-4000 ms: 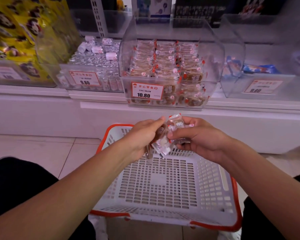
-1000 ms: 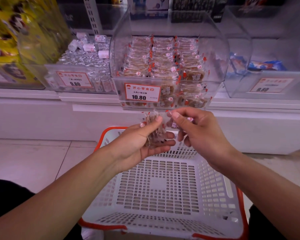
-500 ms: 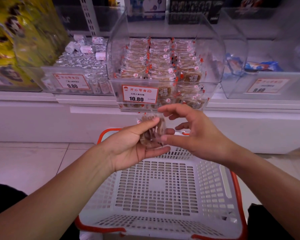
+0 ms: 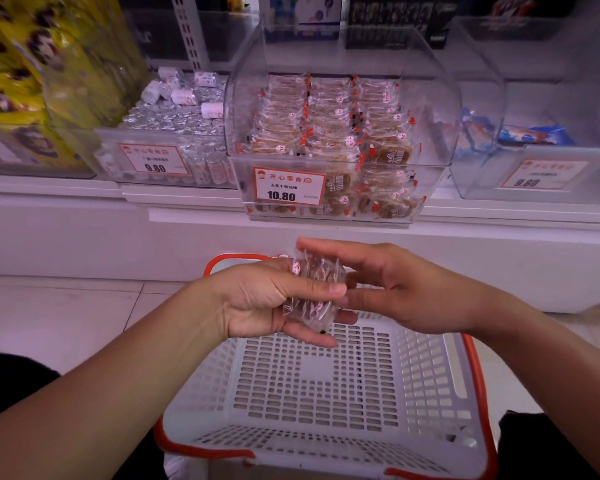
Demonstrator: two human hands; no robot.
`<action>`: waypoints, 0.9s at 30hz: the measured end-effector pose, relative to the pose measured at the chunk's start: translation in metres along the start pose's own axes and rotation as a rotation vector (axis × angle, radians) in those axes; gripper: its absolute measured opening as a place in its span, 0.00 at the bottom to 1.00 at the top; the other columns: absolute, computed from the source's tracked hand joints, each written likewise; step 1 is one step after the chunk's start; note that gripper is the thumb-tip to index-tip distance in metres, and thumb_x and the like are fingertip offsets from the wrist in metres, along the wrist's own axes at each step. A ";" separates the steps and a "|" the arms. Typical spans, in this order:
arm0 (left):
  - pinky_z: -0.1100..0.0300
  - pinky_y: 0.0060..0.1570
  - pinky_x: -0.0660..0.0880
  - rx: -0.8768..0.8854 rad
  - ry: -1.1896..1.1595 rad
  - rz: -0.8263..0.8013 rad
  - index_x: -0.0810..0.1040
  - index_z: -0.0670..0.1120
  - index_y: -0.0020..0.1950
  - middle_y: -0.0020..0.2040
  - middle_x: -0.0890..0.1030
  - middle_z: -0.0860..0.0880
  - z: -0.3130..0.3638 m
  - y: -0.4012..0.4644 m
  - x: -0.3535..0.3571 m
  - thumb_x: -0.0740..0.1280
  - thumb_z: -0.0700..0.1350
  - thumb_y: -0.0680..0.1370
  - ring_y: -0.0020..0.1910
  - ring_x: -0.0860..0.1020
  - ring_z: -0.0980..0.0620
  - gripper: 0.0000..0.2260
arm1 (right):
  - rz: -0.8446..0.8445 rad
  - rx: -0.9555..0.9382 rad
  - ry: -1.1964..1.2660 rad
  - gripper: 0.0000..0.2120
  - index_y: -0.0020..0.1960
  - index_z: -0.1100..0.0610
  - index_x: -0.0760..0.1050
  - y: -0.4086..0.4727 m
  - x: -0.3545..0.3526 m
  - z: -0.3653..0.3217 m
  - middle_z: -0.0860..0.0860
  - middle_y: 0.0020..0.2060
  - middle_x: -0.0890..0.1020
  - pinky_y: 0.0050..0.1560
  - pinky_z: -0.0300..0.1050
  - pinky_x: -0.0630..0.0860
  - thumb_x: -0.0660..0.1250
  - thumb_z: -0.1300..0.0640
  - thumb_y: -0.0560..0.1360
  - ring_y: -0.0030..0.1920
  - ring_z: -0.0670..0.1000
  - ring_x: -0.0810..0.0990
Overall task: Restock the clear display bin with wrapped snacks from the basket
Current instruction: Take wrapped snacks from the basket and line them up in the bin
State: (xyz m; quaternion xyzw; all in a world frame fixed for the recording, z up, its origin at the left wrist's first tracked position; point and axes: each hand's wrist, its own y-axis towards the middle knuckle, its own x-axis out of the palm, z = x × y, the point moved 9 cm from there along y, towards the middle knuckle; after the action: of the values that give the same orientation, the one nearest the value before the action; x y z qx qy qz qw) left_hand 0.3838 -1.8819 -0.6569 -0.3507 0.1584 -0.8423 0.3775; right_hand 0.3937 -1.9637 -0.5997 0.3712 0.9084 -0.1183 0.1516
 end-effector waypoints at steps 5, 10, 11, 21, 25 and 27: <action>0.51 0.43 0.83 -0.022 0.086 -0.015 0.87 0.47 0.51 0.54 0.85 0.43 -0.005 -0.001 0.003 0.77 0.41 0.68 0.57 0.83 0.43 0.12 | -0.008 -0.006 -0.056 0.31 0.76 0.56 0.62 -0.001 -0.002 -0.001 0.48 0.72 0.72 0.71 0.42 0.68 0.67 0.68 0.77 0.72 0.43 0.70; 0.53 0.42 0.83 -0.024 0.145 -0.004 0.86 0.46 0.50 0.53 0.85 0.42 -0.002 -0.004 0.001 0.76 0.38 0.68 0.55 0.84 0.44 0.12 | 0.048 0.000 -0.065 0.32 0.75 0.55 0.66 -0.001 -0.005 -0.002 0.47 0.68 0.76 0.70 0.45 0.70 0.72 0.66 0.74 0.69 0.43 0.73; 0.54 0.42 0.83 -0.022 0.195 -0.008 0.86 0.46 0.50 0.52 0.85 0.43 -0.001 -0.005 0.002 0.76 0.37 0.68 0.54 0.84 0.45 0.12 | 0.072 -0.007 -0.090 0.33 0.74 0.55 0.67 -0.001 -0.007 -0.004 0.47 0.66 0.77 0.69 0.48 0.71 0.74 0.66 0.72 0.68 0.43 0.74; 0.60 0.32 0.81 0.052 0.346 0.081 0.79 0.41 0.60 0.51 0.85 0.42 0.027 -0.015 0.002 0.75 0.56 0.72 0.47 0.85 0.44 0.24 | 0.209 -0.126 -0.375 0.23 0.54 0.52 0.78 -0.002 -0.020 -0.025 0.44 0.48 0.81 0.53 0.51 0.77 0.79 0.62 0.62 0.50 0.48 0.81; 0.57 0.33 0.81 0.175 0.101 0.221 0.79 0.38 0.60 0.48 0.83 0.38 0.048 -0.015 -0.006 0.60 0.65 0.77 0.39 0.84 0.44 0.31 | 0.441 -0.168 -0.417 0.19 0.50 0.53 0.77 -0.009 -0.044 -0.039 0.45 0.42 0.82 0.46 0.50 0.77 0.78 0.54 0.62 0.44 0.49 0.80; 0.57 0.33 0.79 0.275 0.070 0.252 0.78 0.39 0.61 0.48 0.82 0.39 0.055 -0.012 0.000 0.56 0.62 0.80 0.39 0.81 0.47 0.28 | 0.474 -0.213 -0.545 0.20 0.52 0.53 0.78 -0.012 -0.049 -0.054 0.45 0.42 0.82 0.44 0.46 0.76 0.78 0.54 0.62 0.43 0.47 0.80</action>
State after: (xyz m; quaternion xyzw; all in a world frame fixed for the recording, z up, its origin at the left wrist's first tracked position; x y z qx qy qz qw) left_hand 0.4165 -1.8743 -0.6116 -0.2436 0.0973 -0.8138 0.5186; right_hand 0.4084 -1.9855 -0.5312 0.5083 0.7307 -0.0790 0.4490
